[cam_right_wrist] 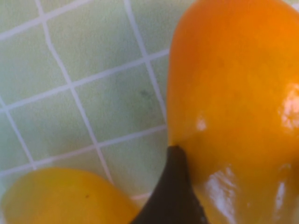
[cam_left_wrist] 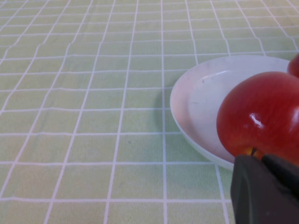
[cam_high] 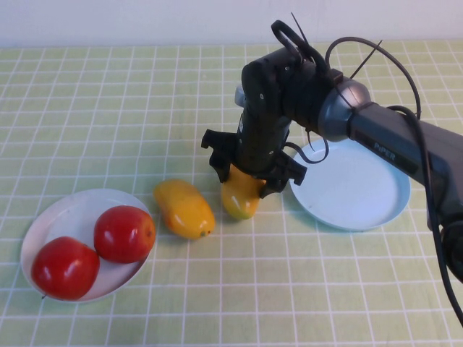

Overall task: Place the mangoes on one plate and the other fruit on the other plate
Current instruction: Put another type of fruit in the right plate

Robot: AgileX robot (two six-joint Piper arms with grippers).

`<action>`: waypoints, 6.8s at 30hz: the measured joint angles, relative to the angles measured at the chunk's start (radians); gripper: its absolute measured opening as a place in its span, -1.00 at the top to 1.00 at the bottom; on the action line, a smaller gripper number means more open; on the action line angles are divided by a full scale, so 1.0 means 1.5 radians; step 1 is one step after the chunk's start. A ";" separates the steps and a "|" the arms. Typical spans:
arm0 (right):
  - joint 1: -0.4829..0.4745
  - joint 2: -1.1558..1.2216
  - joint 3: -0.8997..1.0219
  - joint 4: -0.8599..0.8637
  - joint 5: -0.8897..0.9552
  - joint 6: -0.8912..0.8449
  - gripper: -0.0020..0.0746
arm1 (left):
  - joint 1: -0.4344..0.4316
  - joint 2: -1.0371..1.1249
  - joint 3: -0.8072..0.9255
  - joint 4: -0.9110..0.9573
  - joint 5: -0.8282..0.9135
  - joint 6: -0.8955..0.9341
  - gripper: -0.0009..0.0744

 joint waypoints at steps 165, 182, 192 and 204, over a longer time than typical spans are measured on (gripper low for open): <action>0.086 -0.136 0.107 0.068 -0.131 -0.693 -0.68 | 0.000 0.000 0.000 0.000 0.001 0.000 0.98; 0.086 0.010 -0.111 0.028 -0.039 -0.693 -0.85 | 0.000 0.000 0.000 0.000 0.001 0.000 0.98; 0.089 0.058 -0.139 0.034 -0.039 -0.707 -0.86 | 0.000 0.000 0.000 0.000 0.001 0.000 0.98; 0.090 0.095 -0.139 0.034 -0.023 -0.709 -0.86 | 0.000 0.000 0.000 0.000 0.001 0.000 0.98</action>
